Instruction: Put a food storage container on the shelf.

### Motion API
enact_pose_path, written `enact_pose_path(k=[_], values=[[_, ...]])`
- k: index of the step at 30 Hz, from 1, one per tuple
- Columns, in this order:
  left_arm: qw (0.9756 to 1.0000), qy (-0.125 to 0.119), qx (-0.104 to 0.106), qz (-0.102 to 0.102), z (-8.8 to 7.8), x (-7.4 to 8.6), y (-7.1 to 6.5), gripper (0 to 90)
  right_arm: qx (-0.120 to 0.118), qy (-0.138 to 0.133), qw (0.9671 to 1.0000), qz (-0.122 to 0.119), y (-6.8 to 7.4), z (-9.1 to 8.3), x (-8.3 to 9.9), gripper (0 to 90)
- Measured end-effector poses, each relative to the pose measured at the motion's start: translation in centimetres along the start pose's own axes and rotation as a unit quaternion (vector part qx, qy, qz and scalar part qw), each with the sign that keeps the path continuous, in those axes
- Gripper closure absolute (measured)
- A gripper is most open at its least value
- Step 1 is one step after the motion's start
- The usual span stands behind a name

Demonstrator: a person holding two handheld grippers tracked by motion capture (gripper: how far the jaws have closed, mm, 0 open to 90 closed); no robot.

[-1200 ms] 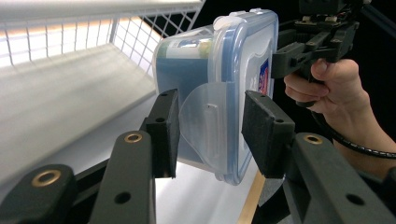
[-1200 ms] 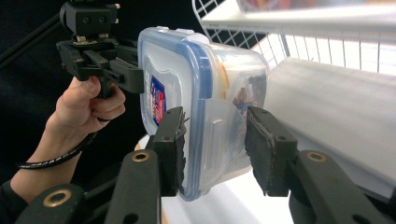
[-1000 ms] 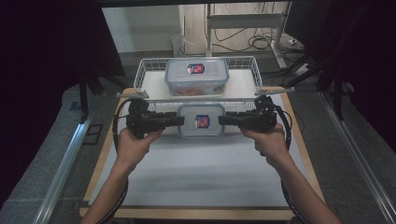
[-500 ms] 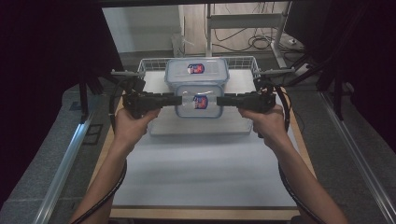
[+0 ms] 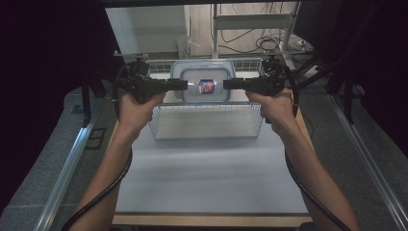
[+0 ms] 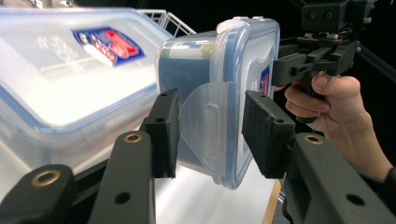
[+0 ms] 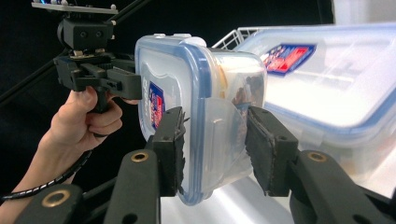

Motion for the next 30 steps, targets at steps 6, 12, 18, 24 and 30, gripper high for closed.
enact_pose_path(k=[6, 12, 18, 24, 30], values=[[1.0, -0.006, -0.005, -0.004, -0.1, -1.2, 0.3, 57.4, 0.0, -0.004, 1.0, 0.001, -0.4, 0.3, -1.4, 58.0], [0.9999, -0.01, -0.007, -0.012, 0.1, -2.1, 1.1, 57.4, 0.0, -0.009, 0.9999, 0.006, -1.3, 0.9, -2.5, 57.8], [0.9995, -0.018, -0.009, -0.023, 0.4, -3.1, 2.0, 57.2, 0.002, -0.012, 0.9999, 0.012, -2.2, 1.4, -3.4, 57.7], [0.9988, -0.026, -0.007, -0.041, 1.0, -3.5, 3.1, 57.1, 0.005, -0.012, 0.9997, 0.021, -3.2, 1.9, -4.0, 57.7], [0.9982, -0.027, -0.01, -0.053, 1.5, -3.3, 4.0, 57.0, 0.003, -0.011, 0.9993, 0.034, -4.2, 2.5, -4.0, 57.6]])
Point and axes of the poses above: each handheld gripper's, and its own axes: z roughly forward along the jaws, x roughly out of its underside, y roughly to its left, the point moved 2 cm from there along z, roughly forward along the jaws, and after that the axes turned 4 degrees about -z, right-handed, at the moved point
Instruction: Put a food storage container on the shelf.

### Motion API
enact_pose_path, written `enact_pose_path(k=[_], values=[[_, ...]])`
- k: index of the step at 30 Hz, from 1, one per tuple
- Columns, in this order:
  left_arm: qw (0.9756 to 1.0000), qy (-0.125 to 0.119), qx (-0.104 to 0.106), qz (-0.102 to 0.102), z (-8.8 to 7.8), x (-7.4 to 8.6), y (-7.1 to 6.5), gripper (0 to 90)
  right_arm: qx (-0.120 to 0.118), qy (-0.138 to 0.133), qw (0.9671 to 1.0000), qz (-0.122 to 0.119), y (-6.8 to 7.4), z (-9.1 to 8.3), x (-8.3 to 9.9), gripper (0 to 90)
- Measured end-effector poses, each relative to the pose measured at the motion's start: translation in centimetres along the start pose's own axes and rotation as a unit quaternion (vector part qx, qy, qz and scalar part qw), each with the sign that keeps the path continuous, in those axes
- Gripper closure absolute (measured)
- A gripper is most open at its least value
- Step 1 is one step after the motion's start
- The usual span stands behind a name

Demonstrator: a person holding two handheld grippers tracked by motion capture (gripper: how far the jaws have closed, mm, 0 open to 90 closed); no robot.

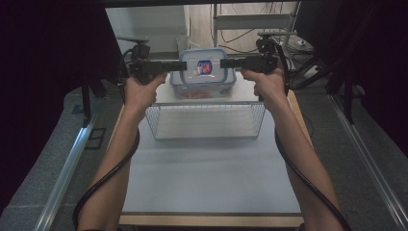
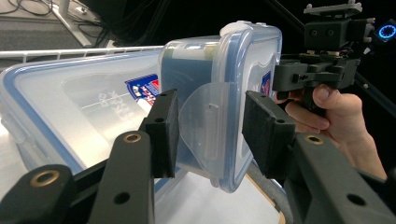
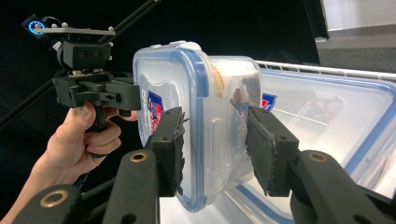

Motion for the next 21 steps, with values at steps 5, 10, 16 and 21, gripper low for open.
enact_pose_path(k=[5, 10, 16, 21], values=[[0.9999, -0.002, -0.008, 0.007, -0.1, 0.0, -0.1, 56.7, -0.004, 0.0, 1.0, 0.006, -0.4, 0.3, 0.1, 57.4], [0.9995, -0.003, -0.024, 0.02, 0.1, -0.1, -0.3, 55.4, 0.006, -0.001, 0.9999, 0.013, -0.6, 0.4, 0.0, 55.7], [0.999, -0.004, -0.042, 0.017, 0.5, -0.4, 0.1, 50.3, 0.038, 0.018, 0.9991, -0.007, -0.3, 1.3, 0.0, 54.2], [0.9981, -0.006, -0.059, 0.016, 0.5, -0.7, 0.2, 49.2, 0.037, 0.012, 0.9992, -0.003, -0.4, 1.5, 0.1, 53.2]])
Point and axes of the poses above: each handheld gripper's, and its own axes: z roughly forward along the jaws, x roughly out of its underside, y roughly to its left, the point moved 2 cm from there along z, roughly forward along the jaws, and after that the axes turned 4 degrees about -z, right-handed, at the moved point
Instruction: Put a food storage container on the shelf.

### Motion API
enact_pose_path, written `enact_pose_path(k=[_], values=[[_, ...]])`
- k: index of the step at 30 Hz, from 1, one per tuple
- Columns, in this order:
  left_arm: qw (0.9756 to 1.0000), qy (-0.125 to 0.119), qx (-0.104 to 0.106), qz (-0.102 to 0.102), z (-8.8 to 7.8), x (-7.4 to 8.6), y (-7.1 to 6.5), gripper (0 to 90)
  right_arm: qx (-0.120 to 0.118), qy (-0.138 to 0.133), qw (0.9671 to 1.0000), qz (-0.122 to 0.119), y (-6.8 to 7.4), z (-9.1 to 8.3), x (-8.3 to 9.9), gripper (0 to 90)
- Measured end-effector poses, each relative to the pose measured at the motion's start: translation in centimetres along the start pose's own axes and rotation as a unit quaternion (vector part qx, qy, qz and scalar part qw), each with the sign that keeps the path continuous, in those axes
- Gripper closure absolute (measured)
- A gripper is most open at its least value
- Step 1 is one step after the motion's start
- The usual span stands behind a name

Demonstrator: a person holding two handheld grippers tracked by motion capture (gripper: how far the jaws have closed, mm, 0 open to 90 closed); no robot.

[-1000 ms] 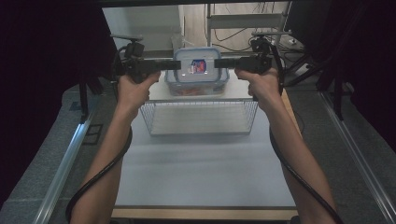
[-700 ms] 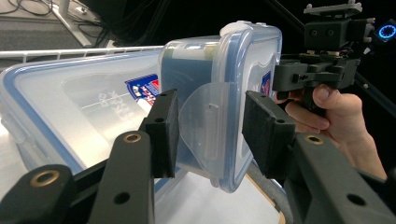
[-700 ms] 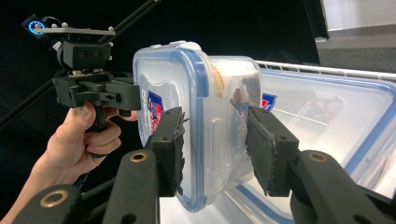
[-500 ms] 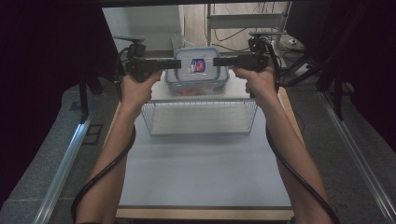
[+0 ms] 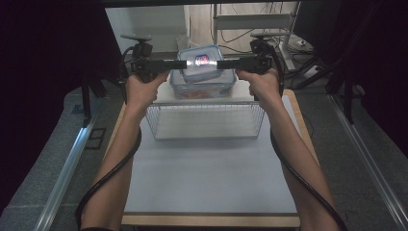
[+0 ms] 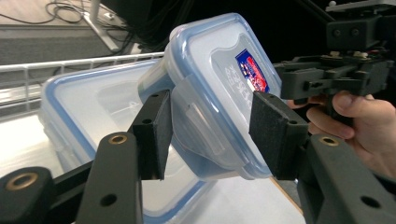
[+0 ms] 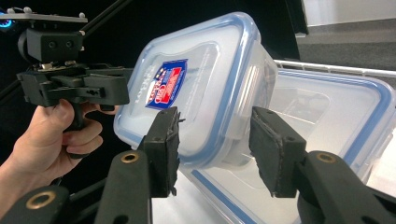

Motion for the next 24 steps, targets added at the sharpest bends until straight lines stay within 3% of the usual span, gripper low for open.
enact_pose_path(k=[6, 9, 13, 16, 20, 24], values=[[0.9999, 0.001, -0.015, 0.003, 0.3, -0.3, 0.0, 48.5, 0.007, -0.008, 0.9999, -0.004, 0.1, -0.3, 0.1, 52.0], [0.9993, -0.002, -0.032, 0.017, 0.3, -0.3, -0.2, 48.1, 0.014, -0.012, 0.9998, -0.008, 0.1, -0.4, 0.1, 51.0], [0.9969, -0.007, -0.065, 0.045, -0.1, -0.2, -0.6, 47.5, 0.029, -0.018, 0.9989, -0.033, 0.4, -0.7, 0.1, 51.1], [0.9956, -0.019, -0.069, 0.061, -0.8, 0.0, -1.0, 49.6, 0.037, -0.024, 0.9977, -0.052, 0.7, -1.1, 0.2, 52.1], [0.9932, -0.024, -0.069, 0.09, -1.5, 0.8, -1.8, 57.9, 0.048, -0.035, 0.9958, -0.07, 1.1, -1.6, 0.4, 58.4], [0.9897, -0.028, -0.07, 0.122, -2.1, 1.9, -2.6, 71.2, 0.073, -0.034, 0.991, -0.107, 1.9, -2.3, 0.8, 76.0]])
Point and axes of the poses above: each handheld gripper's, and its own axes: z roughly forward along the jaws, x roughly out of its underside, y roughly to its left, the point moved 2 cm from there along z, roughly forward along the jaws, and after that the axes turned 4 degrees about -z, right-handed, at the moved point
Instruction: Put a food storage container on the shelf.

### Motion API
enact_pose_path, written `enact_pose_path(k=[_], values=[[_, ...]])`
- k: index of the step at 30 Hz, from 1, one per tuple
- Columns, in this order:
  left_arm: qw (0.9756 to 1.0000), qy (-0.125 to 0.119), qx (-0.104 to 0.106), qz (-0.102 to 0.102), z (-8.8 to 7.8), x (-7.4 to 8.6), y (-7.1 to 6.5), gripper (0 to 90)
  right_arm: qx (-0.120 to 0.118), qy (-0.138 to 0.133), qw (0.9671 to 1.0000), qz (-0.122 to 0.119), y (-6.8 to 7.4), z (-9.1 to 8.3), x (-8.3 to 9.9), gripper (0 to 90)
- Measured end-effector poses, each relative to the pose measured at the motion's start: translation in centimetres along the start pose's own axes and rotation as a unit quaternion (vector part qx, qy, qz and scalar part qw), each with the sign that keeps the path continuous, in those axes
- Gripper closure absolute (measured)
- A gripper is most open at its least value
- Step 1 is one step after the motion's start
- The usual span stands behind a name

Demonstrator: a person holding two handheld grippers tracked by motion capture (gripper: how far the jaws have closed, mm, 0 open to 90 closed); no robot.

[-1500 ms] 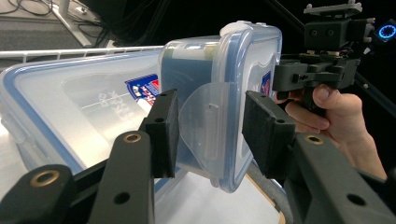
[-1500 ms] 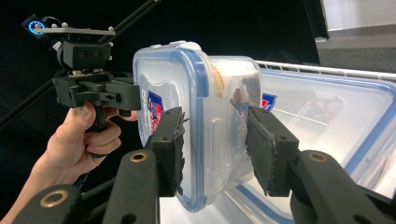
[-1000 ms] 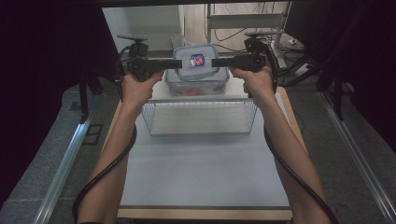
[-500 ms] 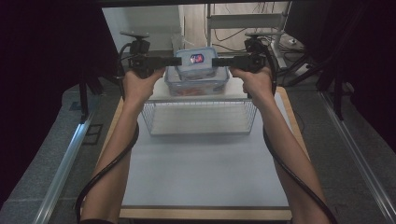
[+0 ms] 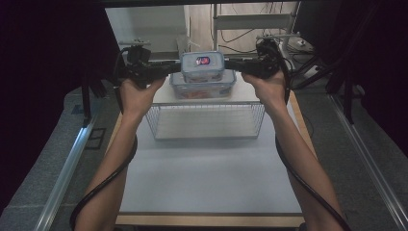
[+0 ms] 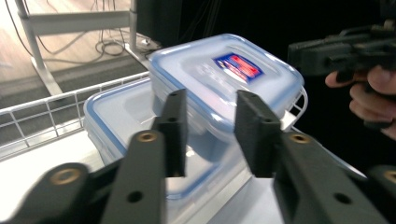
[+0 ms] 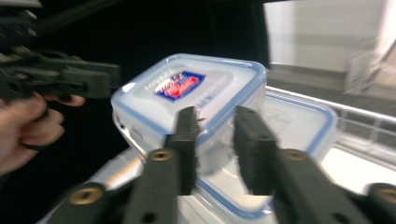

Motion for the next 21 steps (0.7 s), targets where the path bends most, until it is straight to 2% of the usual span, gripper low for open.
enact_pose_path(k=[2, 4, 6, 9, 11, 15, 21], values=[[0.9999, 0.001, 0.004, 0.01, -0.1, 0.5, -0.4, 77.4, 0.019, 0.003, 0.9994, -0.03, 0.6, -0.3, 0.2, 84.4], [0.9997, 0.006, 0.005, 0.021, -0.1, 1.1, -0.8, 83.0, 0.025, 0.008, 0.9983, -0.053, 1.2, -0.5, 0.5, 89.4], [0.9993, 0.014, 0.008, 0.032, 0.1, 1.7, -1.1, 87.4, 0.024, 0.015, 0.9972, -0.068, 1.8, -0.4, 0.9, 89.8], [0.9991, 0.021, 0.015, 0.034, 0.8, 2.3, -1.3, 89.0, 0.022, 0.028, 0.9954, -0.089, 2.6, 0.1, 1.7, 89.8], [0.999, 0.024, 0.019, 0.034, 1.2, 2.4, -1.4, 89.0, 0.018, 0.033, 0.9952, -0.09, 2.8, 0.5, 2.1, 89.8], [0.9988, 0.029, 0.013, 0.038, 1.9, 2.4, -1.6, 89.1, 0.018, 0.041, 0.9948, -0.091, 2.7, 1.3, 2.6, 89.8], [0.999, 0.029, 0.009, 0.034, 2.4, 2.1, -1.5, 88.5, 0.021, 0.036, 0.9961, -0.078, 2.1, 1.6, 2.5, 89.7]])
Point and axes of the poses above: each handheld gripper's, and its own axes: z roughly forward along the jaws, x roughly out of its underside, y roughly to its left, the point moved 2 cm from there along z, roughly forward along the jaws, and after that the axes turned 4 degrees about -z, right-handed, at the moved point
